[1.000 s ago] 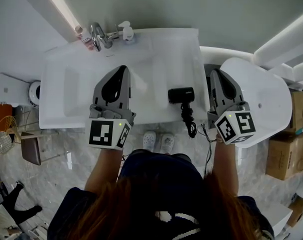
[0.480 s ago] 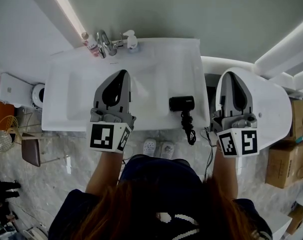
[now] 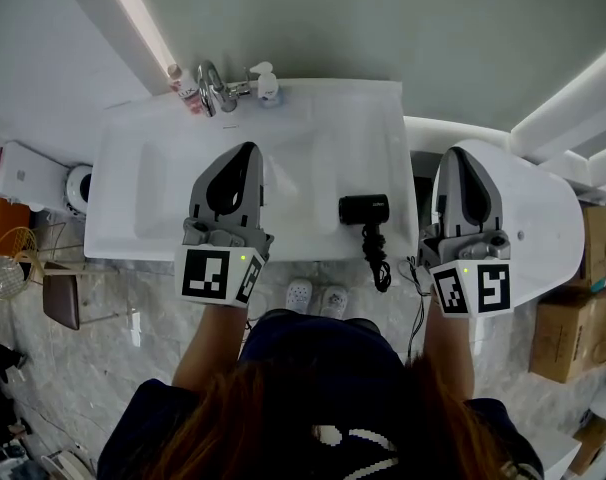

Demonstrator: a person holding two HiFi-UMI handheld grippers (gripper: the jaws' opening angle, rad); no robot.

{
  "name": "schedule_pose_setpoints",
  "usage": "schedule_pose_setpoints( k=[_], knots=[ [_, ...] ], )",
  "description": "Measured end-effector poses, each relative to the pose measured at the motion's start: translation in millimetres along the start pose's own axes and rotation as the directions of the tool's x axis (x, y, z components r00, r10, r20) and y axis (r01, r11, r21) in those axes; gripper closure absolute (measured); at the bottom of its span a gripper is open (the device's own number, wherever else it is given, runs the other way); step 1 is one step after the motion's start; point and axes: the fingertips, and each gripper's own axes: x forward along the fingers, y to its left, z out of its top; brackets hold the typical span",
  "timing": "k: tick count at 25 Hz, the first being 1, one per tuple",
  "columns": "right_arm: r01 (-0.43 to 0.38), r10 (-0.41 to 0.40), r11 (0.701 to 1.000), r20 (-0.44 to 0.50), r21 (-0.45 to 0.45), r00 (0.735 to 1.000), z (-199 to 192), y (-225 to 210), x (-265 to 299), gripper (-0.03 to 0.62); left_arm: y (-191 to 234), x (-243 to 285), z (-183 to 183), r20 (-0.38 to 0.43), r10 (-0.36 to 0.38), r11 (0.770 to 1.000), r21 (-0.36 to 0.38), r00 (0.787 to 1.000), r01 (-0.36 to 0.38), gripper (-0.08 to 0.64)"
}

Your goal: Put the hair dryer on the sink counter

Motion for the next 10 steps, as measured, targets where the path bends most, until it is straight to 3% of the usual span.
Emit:
schedule_pose_setpoints(
  k=[10],
  knots=[
    [-0.023,0.023,1.0,-0.017,0.015,1.0,-6.2,3.7,0.5,0.577,-0.5,-3.3,-2.7,-0.003,0.013,1.0,0.003,1.0,-0.013,0.541]
  ],
)
